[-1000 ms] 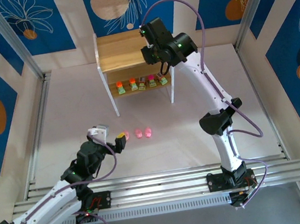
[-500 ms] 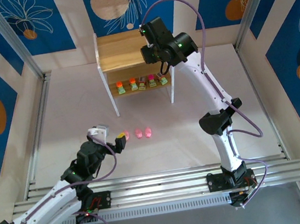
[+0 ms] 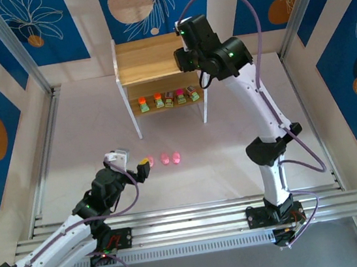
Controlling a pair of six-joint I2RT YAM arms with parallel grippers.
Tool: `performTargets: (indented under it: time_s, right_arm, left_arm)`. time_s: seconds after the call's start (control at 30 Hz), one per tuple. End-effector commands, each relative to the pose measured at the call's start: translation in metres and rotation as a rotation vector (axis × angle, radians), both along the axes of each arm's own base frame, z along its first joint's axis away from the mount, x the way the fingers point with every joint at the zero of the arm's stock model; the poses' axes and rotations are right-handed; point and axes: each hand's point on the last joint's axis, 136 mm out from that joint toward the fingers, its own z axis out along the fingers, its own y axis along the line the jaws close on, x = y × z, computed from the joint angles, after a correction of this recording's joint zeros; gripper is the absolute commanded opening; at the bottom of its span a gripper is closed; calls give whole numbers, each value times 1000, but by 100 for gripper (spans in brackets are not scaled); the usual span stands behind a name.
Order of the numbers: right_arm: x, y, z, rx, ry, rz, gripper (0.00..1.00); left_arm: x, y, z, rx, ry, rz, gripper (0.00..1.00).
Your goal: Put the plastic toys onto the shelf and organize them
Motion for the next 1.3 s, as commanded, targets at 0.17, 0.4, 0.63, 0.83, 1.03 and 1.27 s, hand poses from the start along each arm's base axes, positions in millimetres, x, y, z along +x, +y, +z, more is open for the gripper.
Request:
performTargets:
  time_s: [0.17,0.4,0.63,0.83,1.03,1.27]
  right_arm:
    - [-32,3,13,29,-11,29,46]
    - [-60,15,-4,32,21,60,49]
    - [-81,25,-38,33,89,68,55]
    - [-95,30,-73,47,156,61,61]
    - [-103,34,-101,52,217,51,65]
    - [-113,40,-135,55,286,40,74]
  left_arm:
    - [-2,-2,-1,-15,-1,-22,100]
    - [-5,-13,-2,-13,8,-87,100]
    - [-7,-20,-5,-10,22,-130,100]
    - [-6,-20,-6,-7,26,-124,100]
    - [-5,-18,-6,-7,28,-112,100]
    - [-2,-12,-7,-5,28,-69,100]
